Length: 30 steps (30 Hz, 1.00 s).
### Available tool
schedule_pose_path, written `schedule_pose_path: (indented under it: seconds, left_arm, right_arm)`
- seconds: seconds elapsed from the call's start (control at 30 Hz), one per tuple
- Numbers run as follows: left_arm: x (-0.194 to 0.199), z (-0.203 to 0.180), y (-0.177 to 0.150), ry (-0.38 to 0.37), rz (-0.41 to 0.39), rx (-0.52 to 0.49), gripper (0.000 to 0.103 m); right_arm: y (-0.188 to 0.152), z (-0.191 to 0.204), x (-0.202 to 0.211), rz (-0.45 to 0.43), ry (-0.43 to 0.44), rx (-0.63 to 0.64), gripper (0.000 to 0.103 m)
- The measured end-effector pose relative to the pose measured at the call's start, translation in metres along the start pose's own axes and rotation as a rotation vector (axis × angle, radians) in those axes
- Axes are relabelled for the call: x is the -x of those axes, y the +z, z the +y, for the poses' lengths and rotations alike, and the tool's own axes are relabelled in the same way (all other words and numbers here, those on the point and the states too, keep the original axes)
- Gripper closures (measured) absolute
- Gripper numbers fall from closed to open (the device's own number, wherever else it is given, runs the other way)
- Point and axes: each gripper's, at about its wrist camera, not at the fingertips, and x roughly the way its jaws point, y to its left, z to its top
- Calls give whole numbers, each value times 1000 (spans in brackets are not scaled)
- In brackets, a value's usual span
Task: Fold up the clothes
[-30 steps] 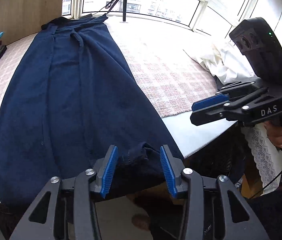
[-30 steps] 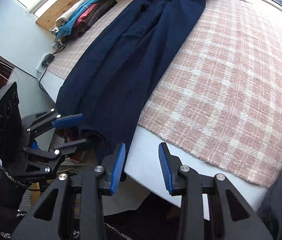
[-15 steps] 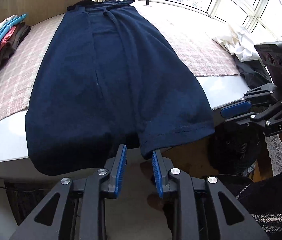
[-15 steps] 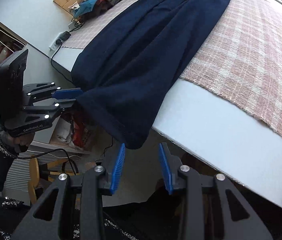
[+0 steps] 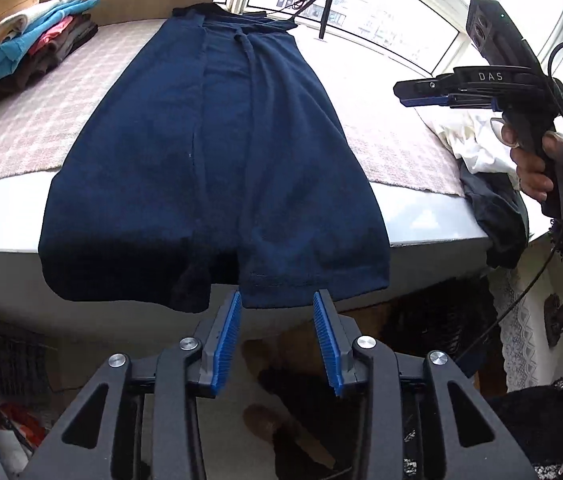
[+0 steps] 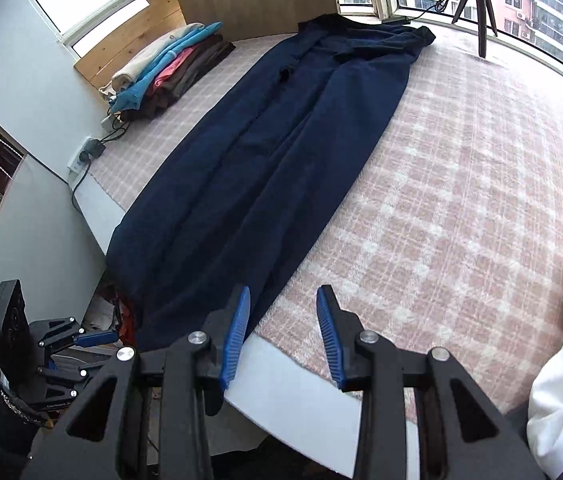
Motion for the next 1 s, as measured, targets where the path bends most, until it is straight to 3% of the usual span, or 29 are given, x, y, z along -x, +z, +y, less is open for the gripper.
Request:
schedule_pose_path:
  seconds: [0.07, 0.2, 0.33, 0.47, 0.67, 0.73, 1.0]
  left_arm:
    - [-8, 1, 1, 3, 2, 31, 67]
    - [-22, -7, 7, 55, 9, -2, 67]
    - [-25, -4, 12, 65, -6, 22, 67]
    - [-30, -2, 14, 72, -2, 35, 67]
    - [-36, -3, 13, 73, 4, 34, 67]
    - [-36, -3, 13, 57, 1, 38, 67]
    - [-38, -2, 17, 50, -2, 37, 67]
  right_arm:
    - [39, 0, -11, 19, 12, 31, 69]
    - [113, 12, -61, 77, -30, 68, 69]
    - [153, 12, -124, 211, -76, 48, 71]
    - [164, 2, -161, 319, -177, 17, 73]
    - [167, 5, -175, 357, -199, 36, 75]
    - [168, 9, -172, 345, -218, 54, 83]
    - [164, 11, -180, 399, -255, 41, 84]
